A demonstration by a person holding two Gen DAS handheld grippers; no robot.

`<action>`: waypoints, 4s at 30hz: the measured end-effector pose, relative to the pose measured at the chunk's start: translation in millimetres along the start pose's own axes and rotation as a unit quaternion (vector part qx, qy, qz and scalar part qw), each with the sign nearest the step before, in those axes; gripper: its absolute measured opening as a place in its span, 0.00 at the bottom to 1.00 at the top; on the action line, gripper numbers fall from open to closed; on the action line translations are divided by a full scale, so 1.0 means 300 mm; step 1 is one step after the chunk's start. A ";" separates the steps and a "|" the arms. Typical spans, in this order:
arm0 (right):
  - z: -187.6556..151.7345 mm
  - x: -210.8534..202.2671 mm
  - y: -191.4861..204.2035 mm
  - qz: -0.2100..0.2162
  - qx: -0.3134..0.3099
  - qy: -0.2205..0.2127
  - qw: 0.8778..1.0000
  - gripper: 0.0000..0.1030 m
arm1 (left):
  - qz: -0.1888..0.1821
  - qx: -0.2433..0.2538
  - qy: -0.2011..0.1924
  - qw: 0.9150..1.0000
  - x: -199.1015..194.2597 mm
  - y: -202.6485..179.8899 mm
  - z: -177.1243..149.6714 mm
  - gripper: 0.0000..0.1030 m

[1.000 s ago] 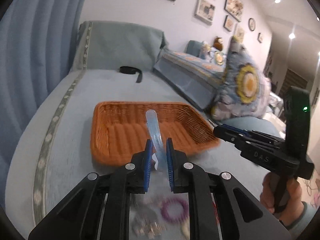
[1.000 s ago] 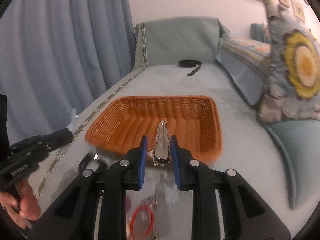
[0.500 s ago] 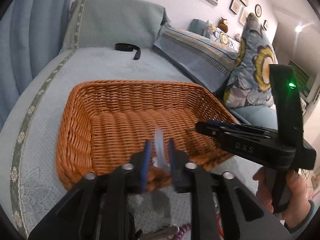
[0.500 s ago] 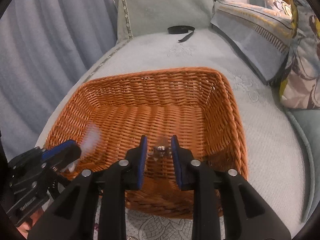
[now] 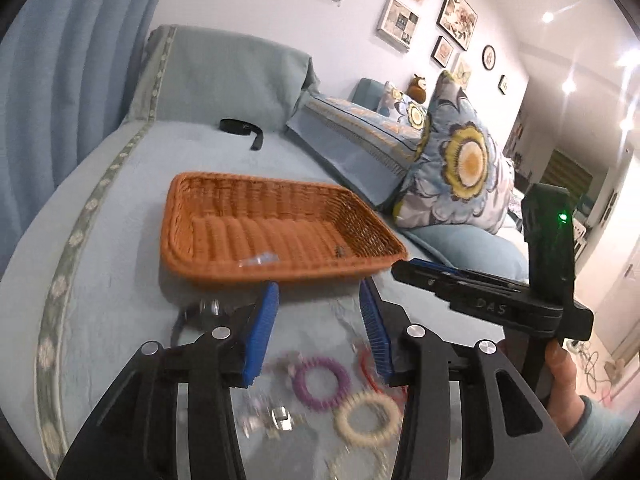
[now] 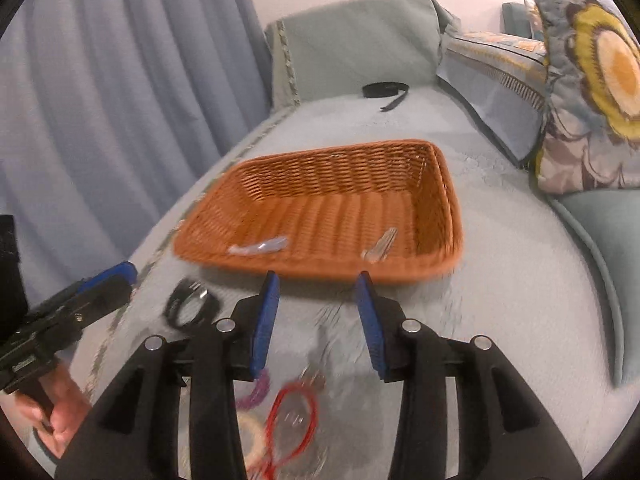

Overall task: Organize jewelry
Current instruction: 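Grasp the clear bead bracelet with the left tool while the right tool grasps the red cord bracelet, then carry both bracelets into the wicker basket and open both tools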

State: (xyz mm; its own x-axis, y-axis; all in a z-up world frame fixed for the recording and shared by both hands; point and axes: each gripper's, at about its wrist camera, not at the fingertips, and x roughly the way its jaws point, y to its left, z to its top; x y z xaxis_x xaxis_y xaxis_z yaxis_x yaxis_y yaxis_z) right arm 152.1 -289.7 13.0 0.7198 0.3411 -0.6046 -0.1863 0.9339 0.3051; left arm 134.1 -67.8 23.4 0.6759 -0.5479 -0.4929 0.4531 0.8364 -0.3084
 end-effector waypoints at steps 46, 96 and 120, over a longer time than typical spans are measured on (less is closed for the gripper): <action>-0.281 0.053 0.055 -0.023 -0.037 0.029 0.999 0.03 | 0.092 0.059 0.105 0.988 0.026 -0.134 -0.426 0.07; 0.282 0.456 -0.114 -0.082 0.035 0.068 0.994 0.03 | 0.134 -0.022 0.081 0.987 0.479 0.226 0.257 0.07; 0.090 -0.046 0.004 -0.032 0.002 0.005 0.999 0.36 | 0.036 -0.022 -0.029 0.999 -0.113 0.051 0.158 0.47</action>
State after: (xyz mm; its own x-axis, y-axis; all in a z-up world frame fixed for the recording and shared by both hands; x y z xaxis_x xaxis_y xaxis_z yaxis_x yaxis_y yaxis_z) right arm 160.0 -296.4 41.7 0.7234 0.2809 -0.6307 -0.1362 0.9536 0.2686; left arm 145.8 -37.3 74.0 0.7385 -0.4853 -0.4680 0.3769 0.8727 -0.3103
